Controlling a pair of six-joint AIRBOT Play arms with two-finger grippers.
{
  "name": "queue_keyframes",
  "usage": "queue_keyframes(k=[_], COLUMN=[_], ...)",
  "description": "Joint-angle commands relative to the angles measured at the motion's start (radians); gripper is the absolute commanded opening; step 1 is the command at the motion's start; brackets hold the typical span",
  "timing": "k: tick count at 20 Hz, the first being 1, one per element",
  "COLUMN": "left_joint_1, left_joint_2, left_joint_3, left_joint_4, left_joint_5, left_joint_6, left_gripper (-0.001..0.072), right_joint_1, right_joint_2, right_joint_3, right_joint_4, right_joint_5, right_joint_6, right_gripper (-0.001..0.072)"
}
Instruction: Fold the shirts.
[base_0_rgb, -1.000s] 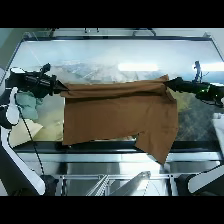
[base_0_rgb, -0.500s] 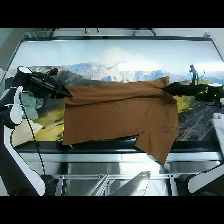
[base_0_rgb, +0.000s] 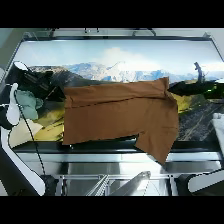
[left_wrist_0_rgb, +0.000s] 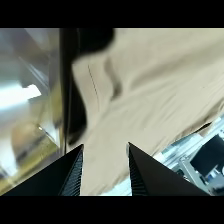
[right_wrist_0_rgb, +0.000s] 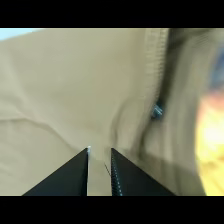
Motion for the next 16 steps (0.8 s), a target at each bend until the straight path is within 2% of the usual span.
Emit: queue_keyframes(k=[1, 3, 6, 9, 10, 16], left_joint_1=[0.011, 0.011, 0.019, 0.049, 0.058, 0.039], left_joint_2=[0.108, 0.227, 0.455, 0.613, 0.64, 0.664], left_joint_3=[-0.037, -0.2, -0.588, -0.914, -0.993, -1.242], left_joint_4=[0.068, 0.143, 0.159, 0.158, 0.158, 0.151], left_joint_5=[-0.002, 0.038, 0.174, 0.312, 0.335, 0.542], left_joint_6=[-0.026, 0.011, 0.109, 0.121, 0.126, 0.173], left_gripper=[0.0298, 0.0298, 0.0298, 0.0309, 0.0348, 0.0348], right_joint_1=[-0.055, -0.092, -0.153, -0.2, -0.201, -0.192], right_joint_2=[0.112, 0.187, 0.323, 0.432, 0.454, 0.509], right_joint_3=[-0.021, -0.135, -0.389, -0.582, -0.618, -0.64], right_joint_4=[-0.222, -0.27, -0.274, -0.264, -0.251, -0.149], right_joint_5=[0.081, 0.123, 0.072, -0.015, -0.027, 0.032], right_joint_6=[0.167, 0.209, 0.235, 0.261, 0.261, 0.26], right_gripper=[0.0186, 0.0185, 0.0185, 0.0186, 0.0186, 0.0185])
